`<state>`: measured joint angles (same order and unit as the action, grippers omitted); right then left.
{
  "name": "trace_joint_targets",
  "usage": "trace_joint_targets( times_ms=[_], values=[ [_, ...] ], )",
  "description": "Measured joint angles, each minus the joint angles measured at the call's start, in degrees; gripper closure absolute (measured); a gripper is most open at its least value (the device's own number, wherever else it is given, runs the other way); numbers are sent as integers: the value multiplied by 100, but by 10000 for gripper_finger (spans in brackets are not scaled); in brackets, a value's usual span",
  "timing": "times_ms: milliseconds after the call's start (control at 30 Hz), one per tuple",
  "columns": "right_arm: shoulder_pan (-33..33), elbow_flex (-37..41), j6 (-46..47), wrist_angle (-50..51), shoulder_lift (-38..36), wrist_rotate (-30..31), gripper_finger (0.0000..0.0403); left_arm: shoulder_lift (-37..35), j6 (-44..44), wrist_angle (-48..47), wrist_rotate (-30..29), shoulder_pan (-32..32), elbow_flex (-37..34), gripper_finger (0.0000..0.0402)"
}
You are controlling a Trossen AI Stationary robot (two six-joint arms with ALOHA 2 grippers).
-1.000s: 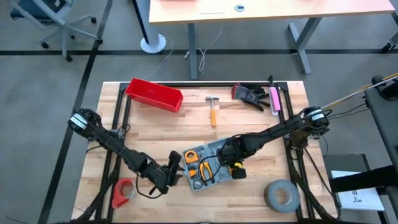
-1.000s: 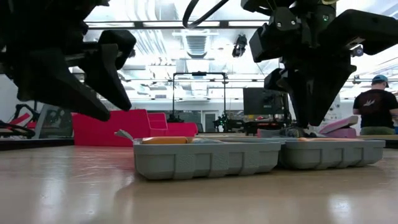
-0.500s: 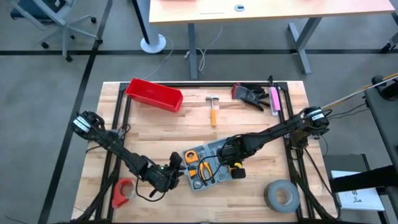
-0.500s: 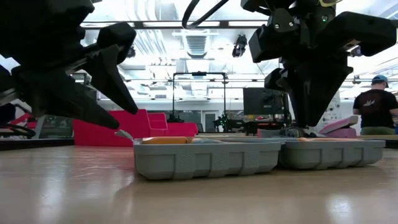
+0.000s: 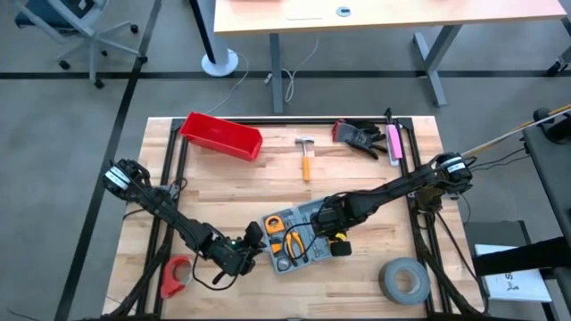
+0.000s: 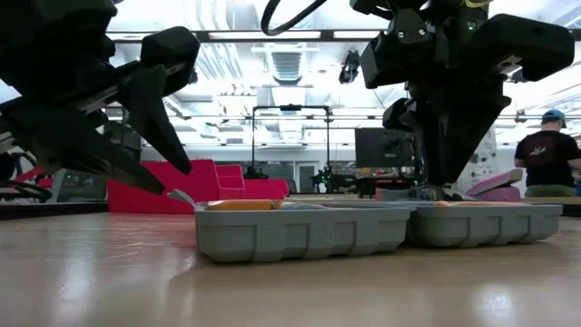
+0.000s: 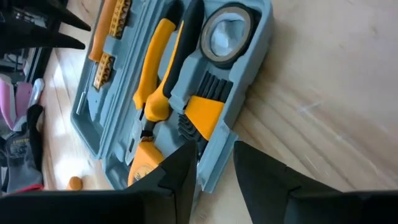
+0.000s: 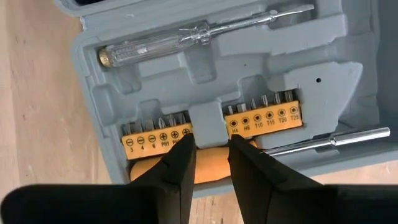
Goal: Prefit tool cases
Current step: Remove the transparent flathead screwdriver from the prefit tool case to the table
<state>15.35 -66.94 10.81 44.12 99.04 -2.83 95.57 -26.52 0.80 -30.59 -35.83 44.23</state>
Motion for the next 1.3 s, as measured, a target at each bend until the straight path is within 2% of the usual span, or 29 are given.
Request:
trace_joint_targets(
  times_ms=[267,633,767,833,1033,1300],
  values=[
    [0,0,-29,-16,0,-1,338,0,3,-9,8,2,-2,303],
    [0,0,-37,-144,0,0,326,6,-118,-7,223,74,-11,288],
    [-2,0,-35,-156,0,37,323,258,-276,-13,204,163,-11,286],
    [-2,0,-32,-159,0,46,324,405,-409,53,-9,162,17,287],
    [-2,0,0,-153,-8,52,336,636,-432,115,-177,153,319,305],
    [-2,0,-5,-153,-9,136,346,640,-252,-53,-191,153,348,348]
  ],
)
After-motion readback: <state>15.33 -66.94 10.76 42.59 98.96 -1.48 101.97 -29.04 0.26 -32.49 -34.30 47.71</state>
